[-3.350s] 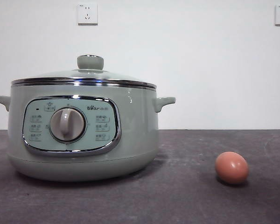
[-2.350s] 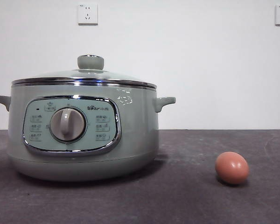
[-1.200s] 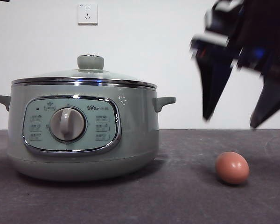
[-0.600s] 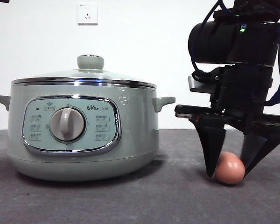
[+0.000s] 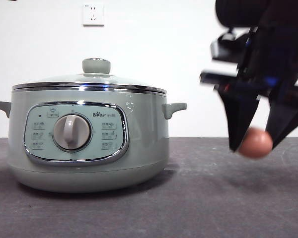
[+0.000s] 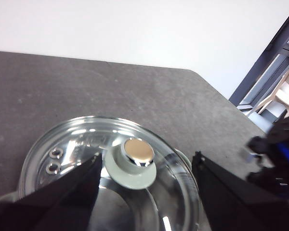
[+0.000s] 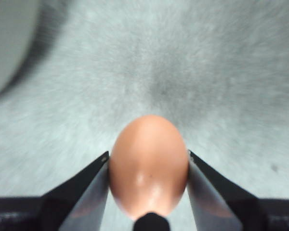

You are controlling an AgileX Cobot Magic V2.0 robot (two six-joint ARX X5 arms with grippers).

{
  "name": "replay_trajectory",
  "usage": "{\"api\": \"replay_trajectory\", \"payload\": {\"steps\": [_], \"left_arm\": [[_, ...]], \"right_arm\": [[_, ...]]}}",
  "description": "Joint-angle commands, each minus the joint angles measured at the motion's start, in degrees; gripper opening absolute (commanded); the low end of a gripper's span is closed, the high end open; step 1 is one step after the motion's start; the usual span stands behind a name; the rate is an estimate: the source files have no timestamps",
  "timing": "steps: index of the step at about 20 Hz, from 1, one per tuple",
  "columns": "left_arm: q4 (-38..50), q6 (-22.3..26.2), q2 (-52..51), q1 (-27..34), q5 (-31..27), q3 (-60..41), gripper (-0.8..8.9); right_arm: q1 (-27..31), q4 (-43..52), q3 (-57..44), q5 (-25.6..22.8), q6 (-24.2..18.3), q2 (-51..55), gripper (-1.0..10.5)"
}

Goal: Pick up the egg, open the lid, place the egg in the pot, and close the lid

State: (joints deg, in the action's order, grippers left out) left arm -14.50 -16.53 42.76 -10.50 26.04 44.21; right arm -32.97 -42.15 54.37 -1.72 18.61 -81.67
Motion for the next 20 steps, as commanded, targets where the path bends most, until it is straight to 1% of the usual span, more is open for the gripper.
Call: {"api": "replay_trajectory", "payload": {"steps": [1, 5, 7, 9, 11, 15, 20], "left_arm": [[0.7, 2.5, 2.7, -3.1, -3.7, 0.7, 3.17], [0.7, 8.4, 11.4, -11.2, -12.7, 5.4, 3.19], [0.7, 10.9, 16.8, -14.9, -16.3, 8.4, 3.18], [0.7, 12.6, 21.8, -17.2, -18.9, 10.7, 3.17], [0.9, 13.8, 25.9, -18.9, -20.5, 12.1, 3.16], [2.1, 13.8, 31.0, -20.3, -23.0, 12.2, 3.15], [2.4, 13.8, 33.0, -20.3, -23.0, 12.2, 3.15]], "right_arm": [[0.4, -1.6, 0.0, -0.3, -0.7, 4.7, -0.1], [0.4, -2.4, 0.0, -0.3, -1.4, 12.9, -0.1], [0.4, -3.0, 0.0, -0.3, -1.4, 15.5, -0.1], [0.4, -3.8, 0.0, -0.3, -1.4, 17.2, -0.1], [0.4, -4.6, 0.0, -0.4, -1.4, 18.2, -0.1], [0.4, -5.8, 0.0, -0.3, -1.3, 18.3, -0.1], [0.4, -7.6, 0.0, -0.3, -1.1, 18.4, -0.1]]}}
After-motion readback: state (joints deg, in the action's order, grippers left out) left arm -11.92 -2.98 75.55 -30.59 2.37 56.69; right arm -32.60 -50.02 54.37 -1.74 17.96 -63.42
